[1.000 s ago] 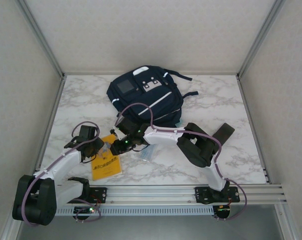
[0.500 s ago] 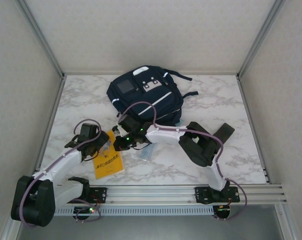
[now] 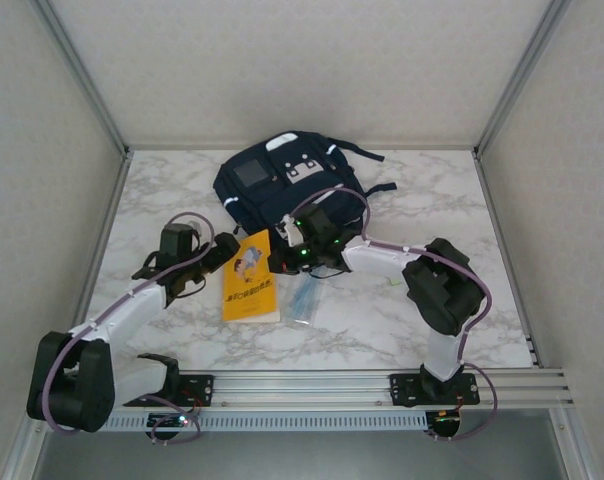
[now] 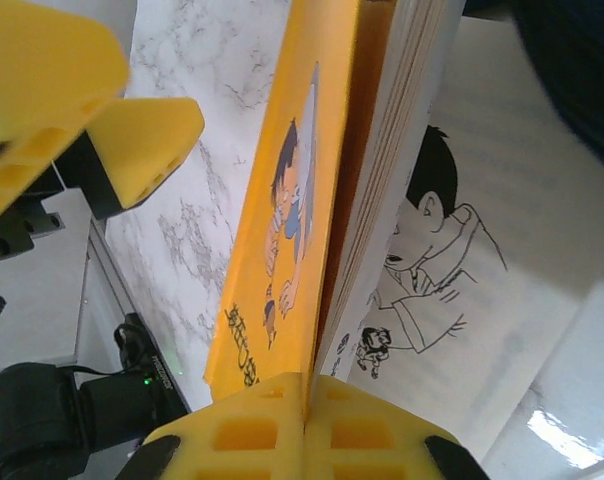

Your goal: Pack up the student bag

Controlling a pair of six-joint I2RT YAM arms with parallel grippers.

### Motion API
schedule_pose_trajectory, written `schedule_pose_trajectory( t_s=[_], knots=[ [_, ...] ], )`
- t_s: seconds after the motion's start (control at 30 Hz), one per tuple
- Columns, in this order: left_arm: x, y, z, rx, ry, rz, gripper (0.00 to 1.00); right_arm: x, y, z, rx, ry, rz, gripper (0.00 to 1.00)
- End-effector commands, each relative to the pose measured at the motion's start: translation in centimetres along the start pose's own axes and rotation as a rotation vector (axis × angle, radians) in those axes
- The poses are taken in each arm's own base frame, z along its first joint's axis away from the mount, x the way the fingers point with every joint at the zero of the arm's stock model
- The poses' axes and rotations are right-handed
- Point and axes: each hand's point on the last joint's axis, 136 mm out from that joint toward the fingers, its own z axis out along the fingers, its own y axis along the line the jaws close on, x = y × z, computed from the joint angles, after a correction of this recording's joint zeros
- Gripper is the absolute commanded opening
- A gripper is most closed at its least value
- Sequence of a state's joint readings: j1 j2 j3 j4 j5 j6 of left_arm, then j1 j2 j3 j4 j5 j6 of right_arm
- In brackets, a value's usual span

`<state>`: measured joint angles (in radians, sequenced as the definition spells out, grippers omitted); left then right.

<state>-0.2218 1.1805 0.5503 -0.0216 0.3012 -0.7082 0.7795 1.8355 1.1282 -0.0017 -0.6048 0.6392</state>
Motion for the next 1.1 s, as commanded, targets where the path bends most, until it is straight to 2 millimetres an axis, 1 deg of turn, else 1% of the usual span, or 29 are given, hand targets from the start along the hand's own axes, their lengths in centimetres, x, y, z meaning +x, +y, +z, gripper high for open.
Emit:
schedule_pose_trajectory(
  t_s=[0.0,0.13,0.23,0.3,0.4,0.5,0.57,0.63,0.67,0.73,0.77,0.8,0.83,0.87,0.9,0.93,0.97,1.0,1.03,1.07],
  knots=[
    [0.8,-3.2,0.8,0.192,0.05,0.067,0.97,-2.5,2.5,-3.5,-0.12,-0.09,-0.094,0.0],
    [1.7,-3.5,1.7,0.232,0.106,0.065,0.97,-3.4,1.4,-5.2,-0.11,-0.124,-0.085,0.0],
    [2.3,-2.7,2.4,0.202,0.137,0.053,0.96,-3.7,0.2,-6.2,-0.103,-0.142,-0.061,0.0],
    [2.7,-2.6,2.7,0.206,0.153,0.046,0.96,-3.8,-0.6,-6.8,-0.096,-0.155,-0.049,0.0],
    [3.4,-3.9,2.9,0.249,0.181,0.049,0.93,-3.8,-1.4,-7.0,-0.091,-0.157,-0.034,0.0],
    [4.6,-5.4,3.4,0.284,0.223,0.05,0.88,-3.5,-2.2,-6.5,-0.086,-0.143,-0.016,0.0],
    [5.0,-5.5,3.8,0.276,0.235,0.041,0.83,-3.4,-2.7,-6.4,-0.082,-0.144,-0.003,0.0],
    [4.9,-5.7,4.0,0.28,0.232,0.025,0.73,-3.3,-3.2,-6.2,-0.074,-0.144,0.009,0.0],
    [4.8,-5.9,4.1,0.286,0.231,0.019,0.67,-3.3,-3.4,-6.2,-0.071,-0.144,0.013,0.0],
    [4.5,-6.3,4.0,0.289,0.235,0.014,0.51,-3.2,-3.7,-6.0,-0.066,-0.142,0.019,0.0],
    [4.4,-6.5,3.9,0.284,0.238,0.02,0.35,-3.3,-3.7,-5.9,-0.064,-0.142,0.022,0.0],
    [4.1,-6.6,3.7,0.27,0.236,0.026,0.09,-3.3,-3.8,-6.0,-0.058,-0.145,0.029,0.0],
    [3.8,-6.7,3.5,0.253,0.231,0.031,0.0,-3.5,-3.9,-6.1,-0.047,-0.152,0.035,0.0],
    [3.4,-6.9,3.1,0.232,0.224,0.041,0.0,-3.6,-3.9,-6.2,-0.034,-0.158,0.044,0.0],
    [2.8,-7.0,2.6,0.202,0.213,0.044,0.0,-3.8,-4.0,-6.5,-0.014,-0.169,0.06,0.05],
    [2.2,-7.2,2.0,0.177,0.197,0.042,0.0,-4.0,-4.0,-6.9,0.007,-0.184,0.081,0.21],
    [1.5,-7.5,1.4,0.148,0.182,0.035,0.0,-4.1,-4.0,-7.4,0.029,-0.201,0.107,0.51],
    [0.8,-7.6,0.7,0.116,0.17,0.029,0.0,-4.3,-3.9,-8.0,0.047,-0.221,0.129,0.72],
    [0.1,-7.9,0.2,0.094,0.152,0.028,0.0,-4.5,-3.9,-8.7,0.069,-0.247,0.155,0.97],
    [-0.8,-8.4,-0.4,0.077,0.127,0.028,0.0,-4.6,-3.7,-9.4,0.09,-0.271,0.175,0.99]
  ],
)
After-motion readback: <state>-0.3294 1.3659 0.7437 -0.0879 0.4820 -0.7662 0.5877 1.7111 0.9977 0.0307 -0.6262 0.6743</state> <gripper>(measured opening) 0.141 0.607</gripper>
